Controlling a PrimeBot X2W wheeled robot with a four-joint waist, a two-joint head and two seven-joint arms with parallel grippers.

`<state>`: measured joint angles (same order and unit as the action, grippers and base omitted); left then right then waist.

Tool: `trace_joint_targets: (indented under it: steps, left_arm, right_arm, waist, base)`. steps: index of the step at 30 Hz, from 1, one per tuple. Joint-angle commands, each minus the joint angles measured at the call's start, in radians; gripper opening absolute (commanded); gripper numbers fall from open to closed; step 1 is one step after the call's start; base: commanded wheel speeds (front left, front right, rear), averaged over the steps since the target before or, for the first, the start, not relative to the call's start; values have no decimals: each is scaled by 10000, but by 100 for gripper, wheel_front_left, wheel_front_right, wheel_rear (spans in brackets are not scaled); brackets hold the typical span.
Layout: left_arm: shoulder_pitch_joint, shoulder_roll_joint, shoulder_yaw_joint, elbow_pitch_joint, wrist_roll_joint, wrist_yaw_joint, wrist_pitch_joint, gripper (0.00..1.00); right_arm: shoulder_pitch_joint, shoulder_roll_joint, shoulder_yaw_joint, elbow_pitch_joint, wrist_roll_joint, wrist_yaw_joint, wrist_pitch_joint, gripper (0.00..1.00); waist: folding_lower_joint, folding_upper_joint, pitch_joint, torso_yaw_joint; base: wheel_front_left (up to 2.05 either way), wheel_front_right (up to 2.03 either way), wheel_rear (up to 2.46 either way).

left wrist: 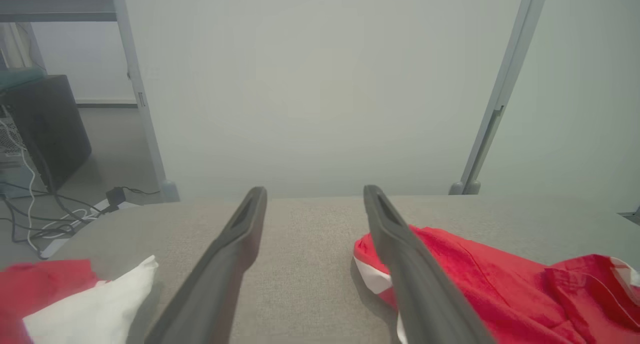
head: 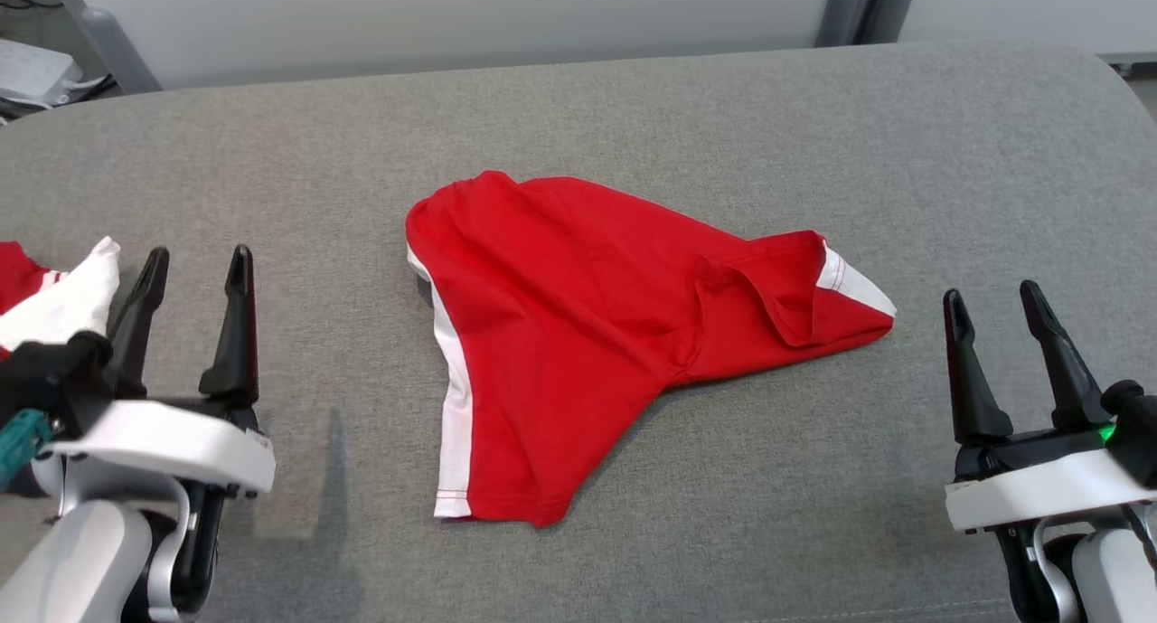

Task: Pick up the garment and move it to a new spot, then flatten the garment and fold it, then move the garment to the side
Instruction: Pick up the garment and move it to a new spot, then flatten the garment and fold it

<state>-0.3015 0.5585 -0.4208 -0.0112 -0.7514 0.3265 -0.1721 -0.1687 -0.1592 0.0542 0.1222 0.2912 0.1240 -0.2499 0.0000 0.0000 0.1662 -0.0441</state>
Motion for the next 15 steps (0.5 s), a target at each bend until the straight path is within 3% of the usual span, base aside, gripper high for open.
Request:
trace_joint_targets:
  steps: [1,15]
  left_arm:
    - [105,431,553,-448,-150,-10,-181,100]
    - [1884,462,797,-607,-12,-253,-786,100]
  right_arm:
    - [76,-132,289,-320,-106,67,-59,100]
    - [1050,155,267,-644,-519,67,232,100]
  waist:
    - [0,0,-180,167]
    - [0,0,-1038,296]
  base:
    - [0,0,0]
    - [0,0,0]
